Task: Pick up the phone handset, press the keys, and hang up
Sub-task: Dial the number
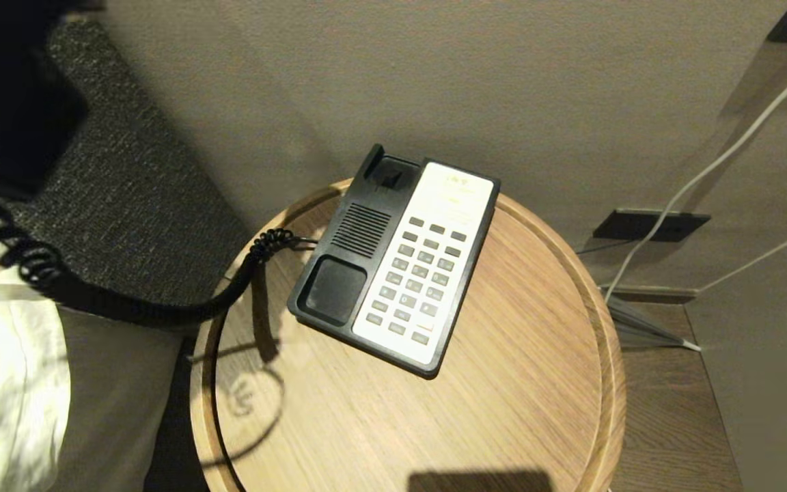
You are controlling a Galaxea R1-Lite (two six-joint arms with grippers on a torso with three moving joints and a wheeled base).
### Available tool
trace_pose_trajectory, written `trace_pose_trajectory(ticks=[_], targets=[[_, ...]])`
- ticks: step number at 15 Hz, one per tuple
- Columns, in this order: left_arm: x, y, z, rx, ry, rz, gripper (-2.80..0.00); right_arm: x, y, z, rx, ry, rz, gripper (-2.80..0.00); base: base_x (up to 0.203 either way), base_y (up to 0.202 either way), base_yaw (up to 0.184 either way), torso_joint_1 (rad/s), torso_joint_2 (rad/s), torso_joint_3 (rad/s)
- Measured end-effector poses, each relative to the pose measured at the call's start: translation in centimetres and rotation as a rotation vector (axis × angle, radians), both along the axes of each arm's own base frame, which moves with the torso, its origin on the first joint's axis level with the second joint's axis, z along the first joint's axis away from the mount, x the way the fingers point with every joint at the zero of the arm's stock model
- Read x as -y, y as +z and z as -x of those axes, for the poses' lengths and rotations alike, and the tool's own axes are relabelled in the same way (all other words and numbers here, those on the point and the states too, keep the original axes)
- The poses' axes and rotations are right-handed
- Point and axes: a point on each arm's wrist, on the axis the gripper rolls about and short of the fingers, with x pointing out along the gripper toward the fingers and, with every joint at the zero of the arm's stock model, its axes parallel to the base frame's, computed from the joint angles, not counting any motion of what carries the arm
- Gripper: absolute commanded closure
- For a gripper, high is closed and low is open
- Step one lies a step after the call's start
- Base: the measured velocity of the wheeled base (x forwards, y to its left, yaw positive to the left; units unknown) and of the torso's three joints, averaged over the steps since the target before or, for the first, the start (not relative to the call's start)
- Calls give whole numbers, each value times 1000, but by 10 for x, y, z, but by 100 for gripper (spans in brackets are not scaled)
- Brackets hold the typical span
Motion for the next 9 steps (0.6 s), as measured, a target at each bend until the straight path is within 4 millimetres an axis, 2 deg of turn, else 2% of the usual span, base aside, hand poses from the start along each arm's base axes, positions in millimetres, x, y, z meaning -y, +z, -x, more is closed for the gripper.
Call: trace_pose_trajectory(ticks=[3,5,9], targets=[[-42,10,39,44,-98,154,0,0,0,0,0,0,0,0,0,0,0,0,0,0],[-64,8,59,51,-135,230,0,0,0,0,-4,3,15,0,0,0,0,0,0,0],[-87,2,79,112,-171,302,0,0,-1,0,-7,9,43,0,0,0,0,0,0,0]])
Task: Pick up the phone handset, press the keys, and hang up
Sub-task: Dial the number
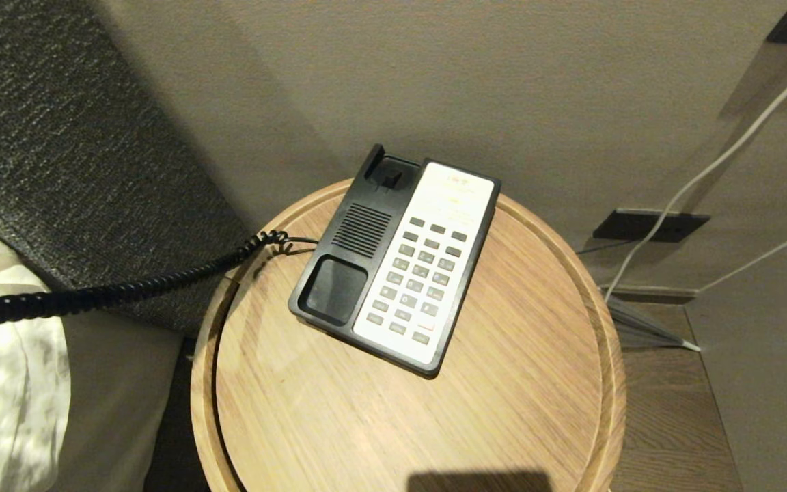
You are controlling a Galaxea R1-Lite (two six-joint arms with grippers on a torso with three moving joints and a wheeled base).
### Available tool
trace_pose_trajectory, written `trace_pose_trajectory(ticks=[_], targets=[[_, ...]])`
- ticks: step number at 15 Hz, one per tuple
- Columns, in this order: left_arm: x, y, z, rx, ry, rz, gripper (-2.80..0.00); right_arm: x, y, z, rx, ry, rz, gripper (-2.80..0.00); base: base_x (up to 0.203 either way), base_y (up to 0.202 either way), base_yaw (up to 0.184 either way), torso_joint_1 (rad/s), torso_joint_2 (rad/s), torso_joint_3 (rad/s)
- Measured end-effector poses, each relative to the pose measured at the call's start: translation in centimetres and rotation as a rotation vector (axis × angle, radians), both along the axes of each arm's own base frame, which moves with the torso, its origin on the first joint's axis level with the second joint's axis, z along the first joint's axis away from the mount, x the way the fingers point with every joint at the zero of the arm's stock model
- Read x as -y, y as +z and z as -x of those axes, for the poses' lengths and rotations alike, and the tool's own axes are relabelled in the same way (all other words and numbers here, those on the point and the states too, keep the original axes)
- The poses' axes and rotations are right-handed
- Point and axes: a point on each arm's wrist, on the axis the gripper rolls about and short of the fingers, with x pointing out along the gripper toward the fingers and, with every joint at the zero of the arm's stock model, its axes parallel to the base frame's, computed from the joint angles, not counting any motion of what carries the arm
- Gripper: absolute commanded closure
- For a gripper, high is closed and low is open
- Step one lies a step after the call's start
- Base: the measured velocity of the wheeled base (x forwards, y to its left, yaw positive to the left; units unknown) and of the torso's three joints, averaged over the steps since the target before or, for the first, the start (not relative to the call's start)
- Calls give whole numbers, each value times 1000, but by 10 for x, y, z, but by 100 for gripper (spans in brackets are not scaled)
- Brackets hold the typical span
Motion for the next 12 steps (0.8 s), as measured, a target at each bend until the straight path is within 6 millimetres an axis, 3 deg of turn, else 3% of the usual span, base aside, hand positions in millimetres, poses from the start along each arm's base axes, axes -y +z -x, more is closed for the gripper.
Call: trace_pose_trajectory(ticks=[5,10,12], targets=[[-6,-5,5,17,-1,8,0,-1,8,4,-3,30,-3,0,0,0,0,0,0,0],[-11,-7,9,23,-2,32,0,-4,95,63,78,177,-51,0,0,0,0,0,0,0],[-11,-9,10,32,-1,39,0,-5,124,63,29,235,-80,0,0,0,0,0,0,0]])
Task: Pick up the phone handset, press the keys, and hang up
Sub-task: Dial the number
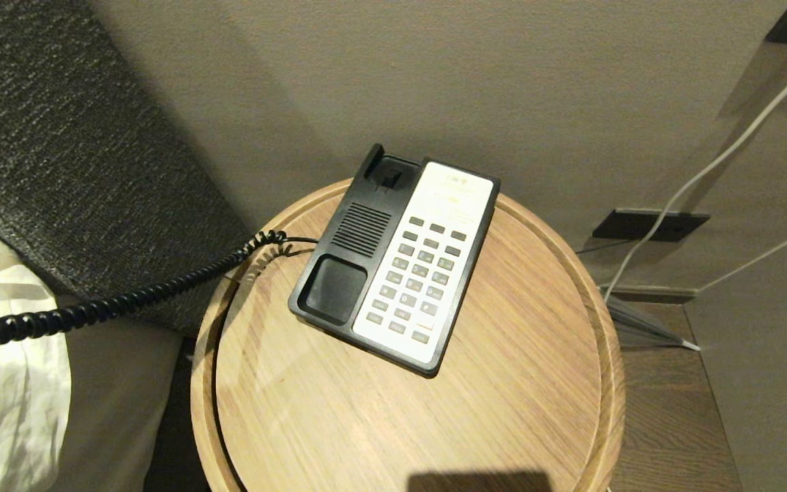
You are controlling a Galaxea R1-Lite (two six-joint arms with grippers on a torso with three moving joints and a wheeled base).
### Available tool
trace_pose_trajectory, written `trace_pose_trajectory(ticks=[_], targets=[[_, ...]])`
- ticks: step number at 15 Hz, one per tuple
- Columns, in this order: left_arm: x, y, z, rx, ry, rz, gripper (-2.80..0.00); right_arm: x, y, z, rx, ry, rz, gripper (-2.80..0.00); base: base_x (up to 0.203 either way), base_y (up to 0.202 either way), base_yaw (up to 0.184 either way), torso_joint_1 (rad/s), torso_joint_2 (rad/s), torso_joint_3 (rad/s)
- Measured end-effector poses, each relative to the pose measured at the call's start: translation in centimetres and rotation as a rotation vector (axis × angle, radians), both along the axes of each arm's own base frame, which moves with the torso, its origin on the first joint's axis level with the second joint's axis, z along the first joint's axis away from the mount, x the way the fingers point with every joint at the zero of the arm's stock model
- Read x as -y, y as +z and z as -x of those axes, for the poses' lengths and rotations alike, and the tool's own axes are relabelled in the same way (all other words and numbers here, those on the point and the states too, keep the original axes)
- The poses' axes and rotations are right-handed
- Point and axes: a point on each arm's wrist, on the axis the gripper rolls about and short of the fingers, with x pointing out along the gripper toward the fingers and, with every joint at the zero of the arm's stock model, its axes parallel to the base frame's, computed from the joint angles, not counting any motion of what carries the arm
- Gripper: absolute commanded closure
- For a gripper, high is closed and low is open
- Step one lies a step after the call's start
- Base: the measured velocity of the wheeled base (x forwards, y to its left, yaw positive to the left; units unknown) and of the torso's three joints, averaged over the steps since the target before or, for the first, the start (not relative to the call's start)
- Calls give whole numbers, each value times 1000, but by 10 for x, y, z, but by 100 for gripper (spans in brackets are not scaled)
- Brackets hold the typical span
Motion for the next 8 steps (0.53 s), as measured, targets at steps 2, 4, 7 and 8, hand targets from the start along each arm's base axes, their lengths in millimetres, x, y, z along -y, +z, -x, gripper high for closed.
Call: trace_pose_trajectory(ticks=[2,4,7,8], targets=[[-2,0,2,8,0,8,0,-2,33,-28,-95,75,-18,0,0,0,0,0,0,0],[-4,0,3,13,0,12,0,-3,61,-73,-204,157,-32,0,0,0,0,0,0,0],[-5,0,5,18,1,19,0,-11,90,-156,-365,315,-54,0,0,0,0,0,0,0],[-6,2,5,31,0,33,0,-20,96,-179,-405,387,-57,0,0,0,0,0,0,0]])
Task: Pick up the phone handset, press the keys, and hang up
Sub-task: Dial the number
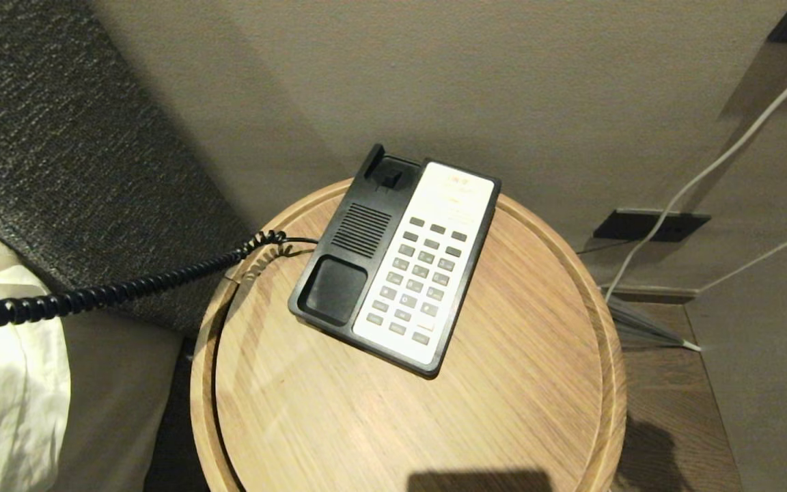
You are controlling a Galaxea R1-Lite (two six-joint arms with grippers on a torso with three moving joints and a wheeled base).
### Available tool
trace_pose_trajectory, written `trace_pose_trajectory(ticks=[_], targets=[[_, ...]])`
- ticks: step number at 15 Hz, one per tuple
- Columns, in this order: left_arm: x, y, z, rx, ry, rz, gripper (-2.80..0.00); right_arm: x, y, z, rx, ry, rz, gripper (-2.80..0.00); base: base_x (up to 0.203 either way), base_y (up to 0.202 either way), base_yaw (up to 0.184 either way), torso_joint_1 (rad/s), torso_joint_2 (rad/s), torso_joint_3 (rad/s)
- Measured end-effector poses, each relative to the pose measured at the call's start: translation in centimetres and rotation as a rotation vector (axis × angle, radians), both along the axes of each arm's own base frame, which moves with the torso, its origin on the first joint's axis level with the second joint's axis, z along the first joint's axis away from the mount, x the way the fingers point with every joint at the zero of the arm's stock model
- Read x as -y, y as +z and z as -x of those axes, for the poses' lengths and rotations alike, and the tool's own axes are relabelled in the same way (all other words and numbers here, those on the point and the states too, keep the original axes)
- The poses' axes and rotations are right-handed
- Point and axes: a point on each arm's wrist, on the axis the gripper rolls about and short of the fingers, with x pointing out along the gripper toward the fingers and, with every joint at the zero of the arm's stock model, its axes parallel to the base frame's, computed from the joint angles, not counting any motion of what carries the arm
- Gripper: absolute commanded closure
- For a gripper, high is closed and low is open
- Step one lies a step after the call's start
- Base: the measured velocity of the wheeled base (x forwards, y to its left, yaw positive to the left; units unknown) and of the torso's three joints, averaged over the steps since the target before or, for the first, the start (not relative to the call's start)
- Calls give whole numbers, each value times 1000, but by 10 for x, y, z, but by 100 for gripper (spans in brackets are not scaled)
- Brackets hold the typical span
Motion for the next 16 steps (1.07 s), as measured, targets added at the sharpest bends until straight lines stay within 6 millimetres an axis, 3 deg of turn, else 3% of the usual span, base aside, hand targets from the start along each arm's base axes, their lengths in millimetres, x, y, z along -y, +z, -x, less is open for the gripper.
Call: trace_pose_trajectory(ticks=[3,7,11,16], targets=[[-1,2,2,25,-19,25,0,-46,14,-52,-111,198,-46,0,0,0,0,0,0,0],[-3,6,4,55,-35,40,0,-108,14,-92,-127,269,-78,0,0,0,0,0,0,0],[-4,3,5,50,-36,42,0,-140,-1,-98,-172,320,-39,0,0,0,0,0,0,0],[-7,-1,7,50,-36,44,0,-151,-10,-99,-198,338,-12,0,0,0,0,0,0,0]])
